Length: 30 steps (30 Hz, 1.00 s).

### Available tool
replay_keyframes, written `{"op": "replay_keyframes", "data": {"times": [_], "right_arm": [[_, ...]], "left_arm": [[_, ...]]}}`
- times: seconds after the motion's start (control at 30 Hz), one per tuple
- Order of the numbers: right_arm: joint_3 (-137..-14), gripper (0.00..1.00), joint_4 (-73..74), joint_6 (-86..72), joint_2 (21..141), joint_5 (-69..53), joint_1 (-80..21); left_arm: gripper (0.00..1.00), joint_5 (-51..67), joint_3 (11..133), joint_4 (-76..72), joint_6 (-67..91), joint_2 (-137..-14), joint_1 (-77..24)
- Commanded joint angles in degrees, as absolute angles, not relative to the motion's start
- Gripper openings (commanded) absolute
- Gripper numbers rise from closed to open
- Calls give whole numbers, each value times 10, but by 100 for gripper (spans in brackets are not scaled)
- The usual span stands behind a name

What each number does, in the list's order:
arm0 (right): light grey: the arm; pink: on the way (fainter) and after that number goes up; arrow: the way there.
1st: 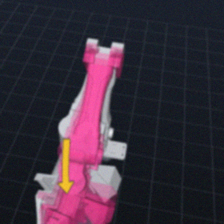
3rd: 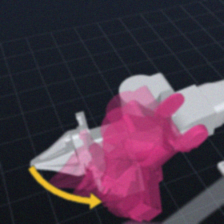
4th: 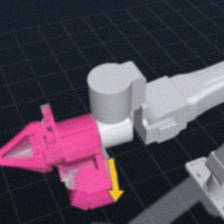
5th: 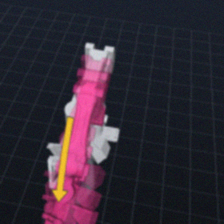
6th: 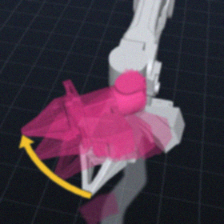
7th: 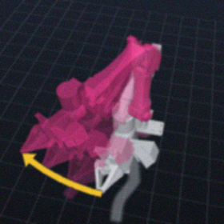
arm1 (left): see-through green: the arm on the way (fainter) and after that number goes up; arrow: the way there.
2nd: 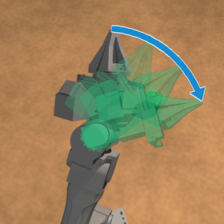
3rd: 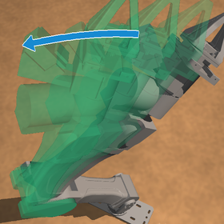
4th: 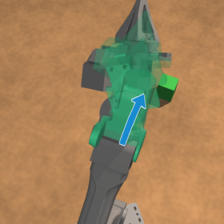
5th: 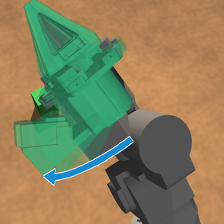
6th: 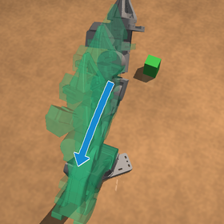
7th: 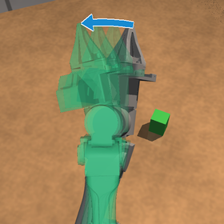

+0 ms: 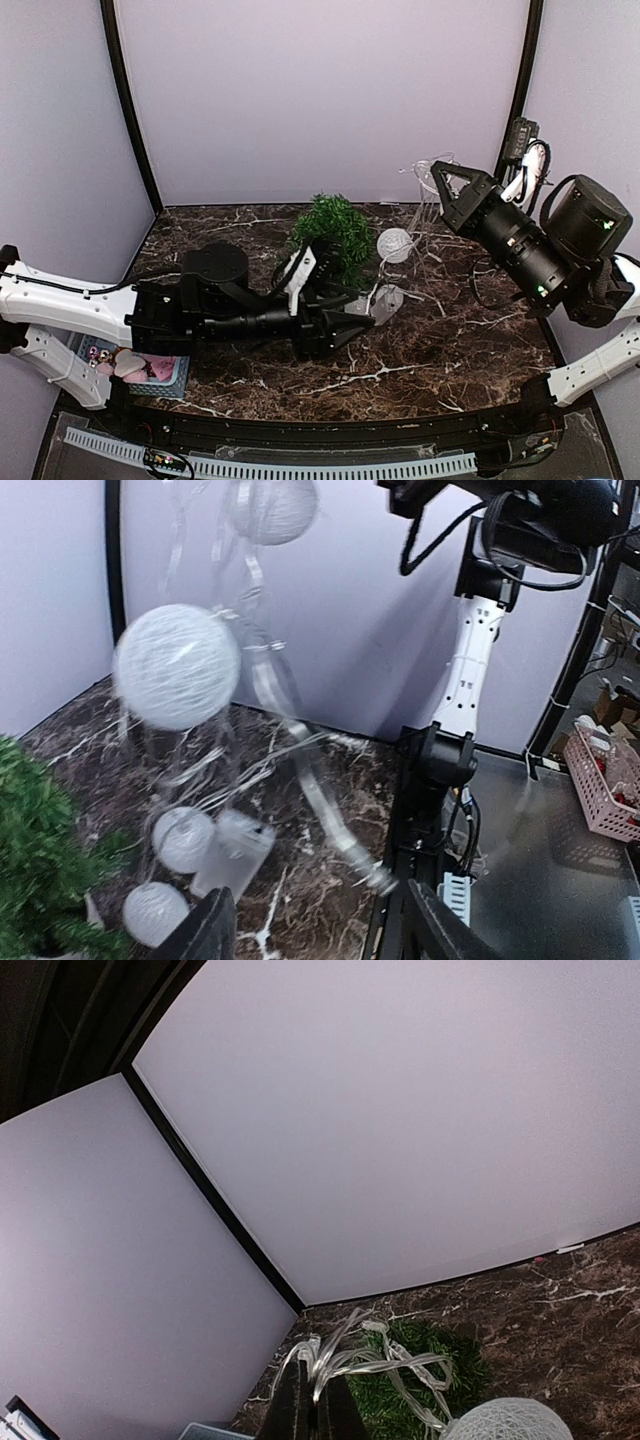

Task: Decorate the small christmas tree
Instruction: Pass from the right arm to the left

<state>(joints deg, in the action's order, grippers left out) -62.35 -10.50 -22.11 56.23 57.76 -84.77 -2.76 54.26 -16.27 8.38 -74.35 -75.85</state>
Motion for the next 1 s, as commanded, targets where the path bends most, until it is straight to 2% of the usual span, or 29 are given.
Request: {"op": "replay_keyframes", "data": {"times": [0.0,0.13,0.3,0.47,0.6,0.97], "right_arm": [[-624,0,-119,-231,553,585,-853],[-622,0,-119,-235,548,580,-852],[-619,0,-116,-239,545,579,-853],[-613,0,-122,-243,541,574,-853],[-610,0,-123,-247,541,571,-853],[-614,0,-133,-253,549,552,-853]], "left_arm": [[53,-46,593,-250,71,-803,-787],[46,-45,616,-267,80,-843,-794],[45,-42,662,-267,90,-896,-801],[46,-149,688,-234,101,-920,-800],[44,-170,730,-202,102,-940,-798],[26,-191,757,-167,155,-973,-779]]}}
